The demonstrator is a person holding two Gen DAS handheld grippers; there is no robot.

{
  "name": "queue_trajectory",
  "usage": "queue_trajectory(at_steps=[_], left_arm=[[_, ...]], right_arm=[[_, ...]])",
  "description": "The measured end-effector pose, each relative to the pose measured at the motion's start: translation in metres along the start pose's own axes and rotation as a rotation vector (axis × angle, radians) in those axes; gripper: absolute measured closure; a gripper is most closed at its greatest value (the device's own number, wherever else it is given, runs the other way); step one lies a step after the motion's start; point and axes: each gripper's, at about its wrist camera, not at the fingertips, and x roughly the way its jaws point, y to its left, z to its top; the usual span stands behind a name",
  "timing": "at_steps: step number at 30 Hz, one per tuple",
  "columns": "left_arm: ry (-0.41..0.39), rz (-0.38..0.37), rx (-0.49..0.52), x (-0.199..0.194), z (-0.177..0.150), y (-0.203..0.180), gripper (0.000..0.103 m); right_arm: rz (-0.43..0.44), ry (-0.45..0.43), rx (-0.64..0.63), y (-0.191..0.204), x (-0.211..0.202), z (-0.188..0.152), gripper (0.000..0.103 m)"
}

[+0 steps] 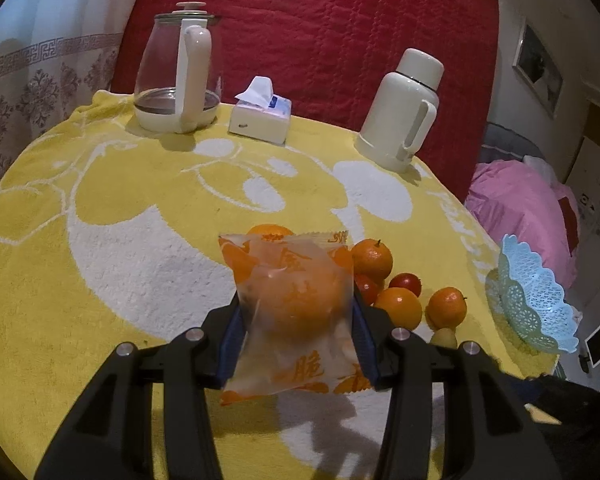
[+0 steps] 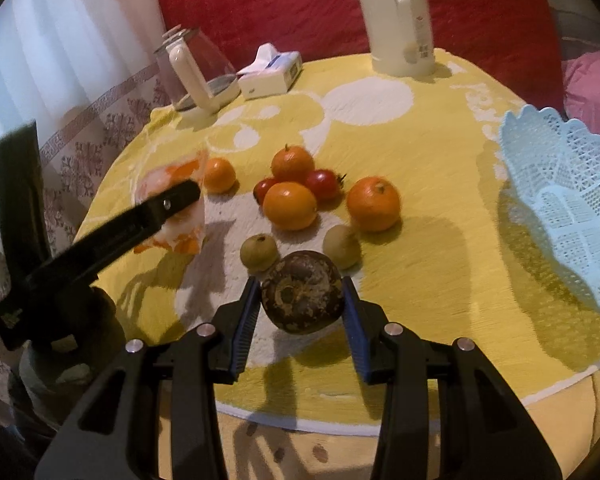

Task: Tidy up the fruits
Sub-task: 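Drop the dark brown fruit into the blue basket with the right gripper while the left carries the bag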

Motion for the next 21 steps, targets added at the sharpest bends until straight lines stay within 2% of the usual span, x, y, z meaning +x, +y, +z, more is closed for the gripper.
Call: queue_trajectory(at_steps=[9, 15, 21], left_arm=[[0.024, -0.01, 0.004, 0.005, -0.002, -0.001, 0.056], [0.02, 0.002, 0.014, 0.005, -0.003, -0.003, 0.056], [0.017, 0.014, 0.035, 0.004, -0.003, -0.009, 0.056]], right_arm=[[-0.072, -0.098, 0.08, -0.037, -0.032, 0.011, 0.061], [-0.173, -0.183, 0.165, -0.081, -0.063, 0.017, 0.061], [-0.272, -0.216, 0.204, -0.118, -0.077, 0.016, 0.061]])
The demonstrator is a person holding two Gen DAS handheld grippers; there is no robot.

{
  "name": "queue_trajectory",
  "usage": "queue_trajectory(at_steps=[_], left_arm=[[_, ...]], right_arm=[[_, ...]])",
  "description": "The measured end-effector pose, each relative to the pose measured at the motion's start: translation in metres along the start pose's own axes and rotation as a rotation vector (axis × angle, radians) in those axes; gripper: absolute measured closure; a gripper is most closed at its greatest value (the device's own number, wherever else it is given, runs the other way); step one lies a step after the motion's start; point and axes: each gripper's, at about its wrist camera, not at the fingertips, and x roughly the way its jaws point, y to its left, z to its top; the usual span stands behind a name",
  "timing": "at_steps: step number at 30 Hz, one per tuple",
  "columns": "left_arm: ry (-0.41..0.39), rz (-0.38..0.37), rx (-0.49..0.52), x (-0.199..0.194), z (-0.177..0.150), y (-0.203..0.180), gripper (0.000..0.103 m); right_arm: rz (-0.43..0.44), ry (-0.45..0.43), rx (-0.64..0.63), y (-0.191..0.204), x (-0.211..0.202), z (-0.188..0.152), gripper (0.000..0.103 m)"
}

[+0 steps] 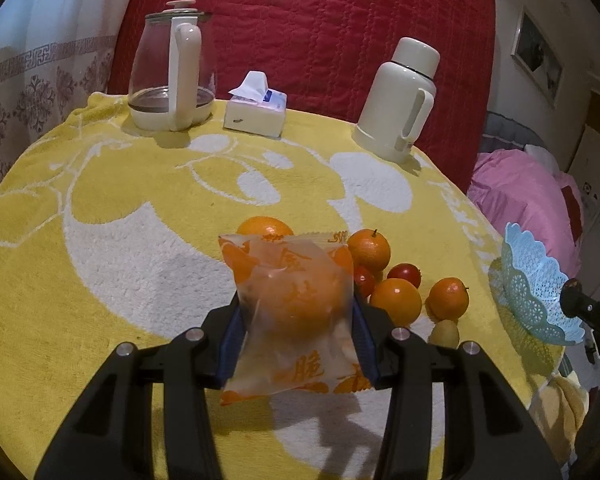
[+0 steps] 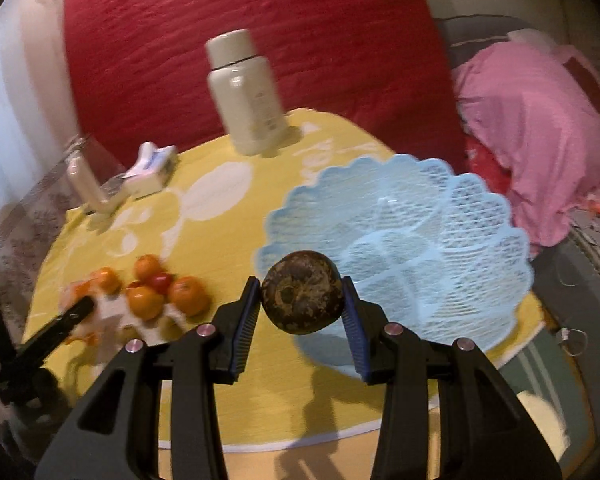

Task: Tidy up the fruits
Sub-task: 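Drop the dark brown fruit into the blue basket with the right gripper while the left carries the bag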

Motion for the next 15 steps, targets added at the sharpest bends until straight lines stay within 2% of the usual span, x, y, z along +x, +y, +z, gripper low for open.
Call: queue_trajectory(at_steps=[4, 15], left_arm=[[-0.007, 0.008, 0.02, -0.002, 0.001, -0.007, 0.056], [-0.008, 0.005, 0.074, -0.004, 0.005, -0.04, 0.056]], right_arm=[[-0.035, 0.015, 0.036, -0.026, 0.009, 0.001, 0.061], [-0.021, -0.003, 0.048, -0.039, 0.014, 0.003, 0.061]])
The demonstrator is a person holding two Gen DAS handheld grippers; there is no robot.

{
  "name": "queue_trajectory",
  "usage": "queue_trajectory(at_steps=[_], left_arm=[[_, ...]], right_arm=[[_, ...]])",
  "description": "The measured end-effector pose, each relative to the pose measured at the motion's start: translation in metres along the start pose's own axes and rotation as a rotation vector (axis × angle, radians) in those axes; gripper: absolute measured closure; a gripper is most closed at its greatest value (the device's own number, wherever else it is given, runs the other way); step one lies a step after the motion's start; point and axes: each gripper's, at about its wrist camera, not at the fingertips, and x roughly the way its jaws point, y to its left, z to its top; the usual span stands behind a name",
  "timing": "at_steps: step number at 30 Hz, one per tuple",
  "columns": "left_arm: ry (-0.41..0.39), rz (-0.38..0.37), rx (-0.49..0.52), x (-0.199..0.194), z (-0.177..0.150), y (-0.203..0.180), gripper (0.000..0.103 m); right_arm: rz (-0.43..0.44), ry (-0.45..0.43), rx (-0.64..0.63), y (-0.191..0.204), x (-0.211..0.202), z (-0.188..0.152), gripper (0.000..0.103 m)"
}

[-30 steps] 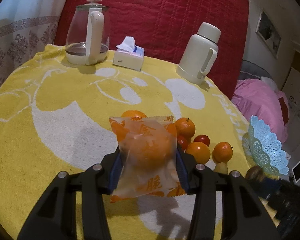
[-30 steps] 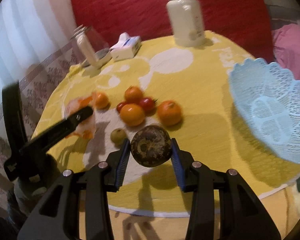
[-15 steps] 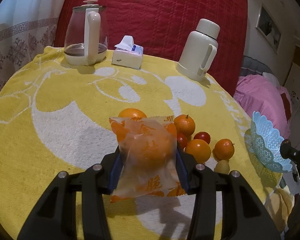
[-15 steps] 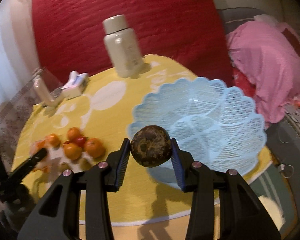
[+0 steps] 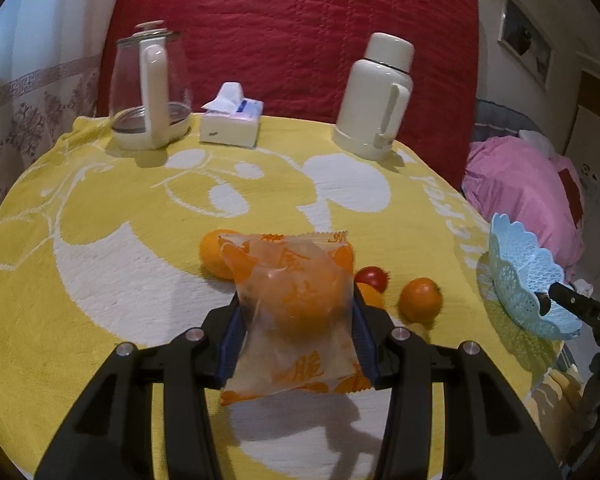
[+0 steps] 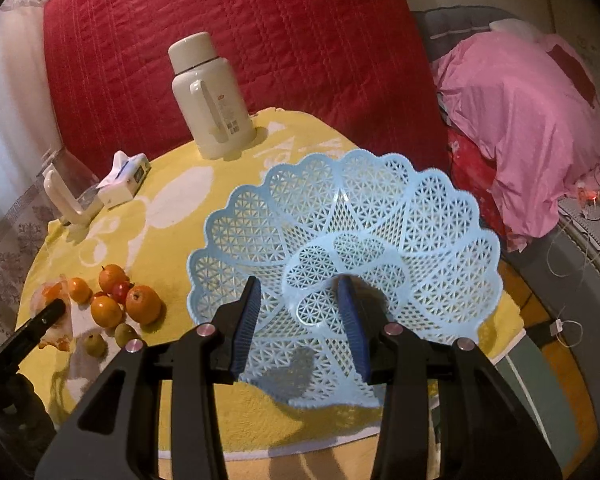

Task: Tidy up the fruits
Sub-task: 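Drop the dark brown fruit into the blue basket with the right gripper while the left carries the bag, then lower the bag of oranges into the blue basket and open the left gripper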

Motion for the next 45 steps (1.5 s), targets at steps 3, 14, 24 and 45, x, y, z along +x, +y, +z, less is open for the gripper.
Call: queue_trajectory(at_steps=[3, 14, 24, 45], left_arm=[[-0.004, -0.01, 0.022, -0.001, 0.002, -0.013, 0.056], [-0.016, -0.123, 0.108, 0.001, 0.024, -0.085, 0.056], [0.018, -0.262, 0.187, 0.013, 0.033, -0.163, 0.056], [0.149, -0.365, 0.267, 0.057, 0.021, -0.246, 0.037]], right_arm=[[0.008, -0.015, 0.007, -0.003, -0.004, 0.003, 0.061], [-0.028, -0.091, 0.06, -0.023, -0.027, 0.02, 0.059], [-0.064, -0.102, 0.115, -0.046, -0.036, 0.03, 0.053], [-0.13, -0.179, 0.189, -0.081, -0.067, 0.044, 0.05]])
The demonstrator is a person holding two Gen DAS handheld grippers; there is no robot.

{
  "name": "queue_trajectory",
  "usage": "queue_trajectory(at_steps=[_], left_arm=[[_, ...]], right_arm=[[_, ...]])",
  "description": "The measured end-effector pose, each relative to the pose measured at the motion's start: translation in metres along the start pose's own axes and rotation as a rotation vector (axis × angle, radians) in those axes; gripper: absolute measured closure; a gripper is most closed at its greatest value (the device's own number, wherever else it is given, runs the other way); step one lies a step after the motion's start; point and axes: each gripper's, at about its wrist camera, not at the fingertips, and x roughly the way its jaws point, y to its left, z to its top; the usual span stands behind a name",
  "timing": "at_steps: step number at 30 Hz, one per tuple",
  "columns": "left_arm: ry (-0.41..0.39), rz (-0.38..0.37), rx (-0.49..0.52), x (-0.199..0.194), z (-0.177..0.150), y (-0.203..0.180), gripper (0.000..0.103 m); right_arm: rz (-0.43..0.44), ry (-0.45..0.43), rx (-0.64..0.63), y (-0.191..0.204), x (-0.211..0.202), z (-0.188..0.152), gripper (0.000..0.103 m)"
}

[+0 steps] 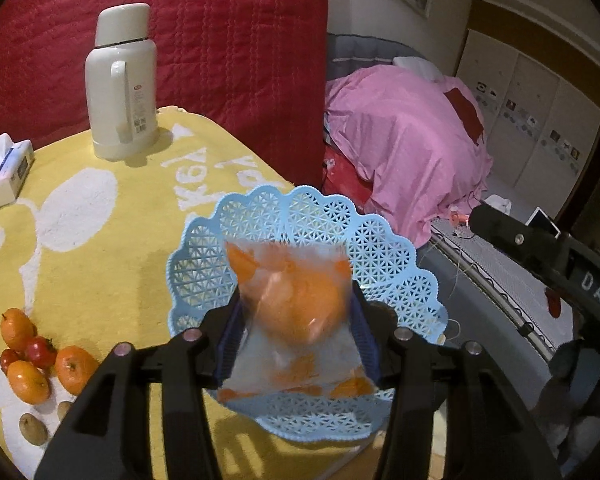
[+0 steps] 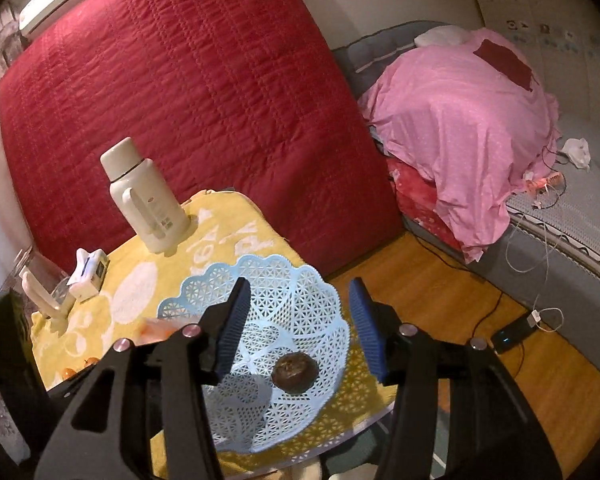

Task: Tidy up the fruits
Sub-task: 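Lower the bag of oranges into the blue basket and open the left gripper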

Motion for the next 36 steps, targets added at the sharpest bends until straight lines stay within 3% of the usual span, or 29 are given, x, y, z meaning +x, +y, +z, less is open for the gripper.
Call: queue_trajectory(at_steps=[2, 12, 16, 36], left_arm=[[-0.041, -0.002, -0.016, -0.007, 0.001, 0.004, 0.02], [-0.096, 0.059, -0.072, -0.029, 0.009, 0.031, 0.013], [-0.121, 0.102, -0.099, -0.041, 0.013, 0.046, 0.011], [-0.212, 0.298, -0.222, -0.116, 0.017, 0.143, 0.007]], right_arm=[[0.006, 0.001, 0.0, 0.001, 0.0, 0.0, 0.05], [0.057, 0.009, 0.0, 0.007, 0.0, -0.003, 0.05], [0.088, -0.005, -0.011, 0.014, -0.003, -0.004, 0.04], [0.216, 0.012, -0.065, 0.046, -0.012, -0.017, 0.033]])
